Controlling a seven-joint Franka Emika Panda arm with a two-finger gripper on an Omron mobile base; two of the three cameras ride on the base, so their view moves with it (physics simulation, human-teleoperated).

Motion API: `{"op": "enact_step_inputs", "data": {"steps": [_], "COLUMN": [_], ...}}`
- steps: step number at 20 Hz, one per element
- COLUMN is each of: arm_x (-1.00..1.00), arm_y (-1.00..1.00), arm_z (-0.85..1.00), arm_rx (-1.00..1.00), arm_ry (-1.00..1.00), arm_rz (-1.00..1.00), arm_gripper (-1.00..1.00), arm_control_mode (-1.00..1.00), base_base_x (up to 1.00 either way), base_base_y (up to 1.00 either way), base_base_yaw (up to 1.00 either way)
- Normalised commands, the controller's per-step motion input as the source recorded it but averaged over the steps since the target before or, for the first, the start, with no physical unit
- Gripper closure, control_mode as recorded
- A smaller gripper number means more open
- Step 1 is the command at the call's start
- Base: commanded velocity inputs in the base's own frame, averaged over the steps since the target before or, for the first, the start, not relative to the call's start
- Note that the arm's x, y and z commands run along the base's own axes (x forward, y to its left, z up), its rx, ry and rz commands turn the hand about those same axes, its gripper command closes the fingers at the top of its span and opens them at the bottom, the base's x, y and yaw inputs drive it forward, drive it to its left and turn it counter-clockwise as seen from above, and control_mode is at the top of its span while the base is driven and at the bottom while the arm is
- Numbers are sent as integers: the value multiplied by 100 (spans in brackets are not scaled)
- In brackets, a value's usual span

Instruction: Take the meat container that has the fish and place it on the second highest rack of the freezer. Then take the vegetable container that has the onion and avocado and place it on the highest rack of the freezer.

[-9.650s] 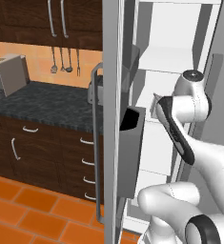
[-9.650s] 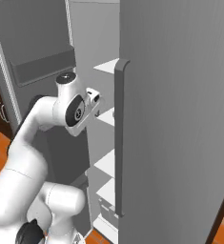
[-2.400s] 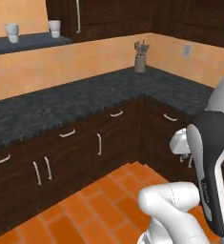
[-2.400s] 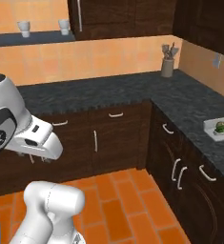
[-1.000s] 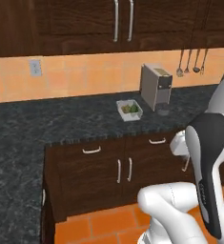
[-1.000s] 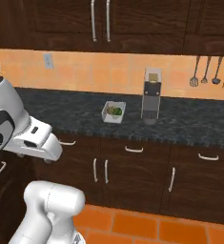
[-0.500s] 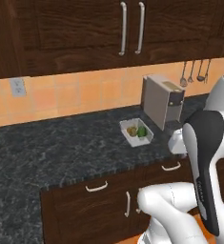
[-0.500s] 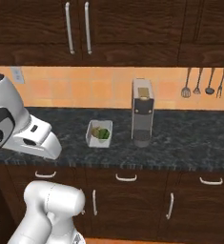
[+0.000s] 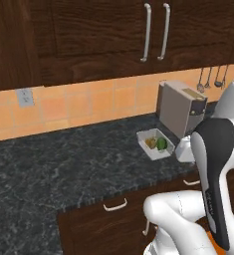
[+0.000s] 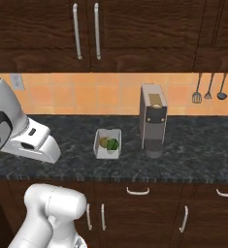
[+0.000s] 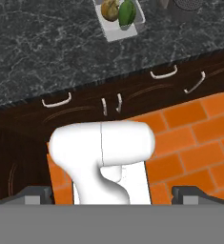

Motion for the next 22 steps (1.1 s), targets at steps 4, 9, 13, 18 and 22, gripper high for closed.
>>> {"op": "enact_step_inputs", "data": {"steps": [4,9,13,18,22], "arm_x": [0,0,0,0,0], "arm_y": [0,0,0,0,0], "arm_z": [0,0,0,0,0], "arm_rx": [0,0,0,0,0], "arm_ry": [0,0,0,0,0], "arm_rz": [0,0,0,0,0], "arm_gripper": [-100,-100,-100,-100,-100], "arm_control_mode": [100,100,100,100,100], "base_base_x": [48,0,2,3,35], "base_base_y": [26,13,14,55,22], "base_base_yaw": [3,13,29,12,2]}}
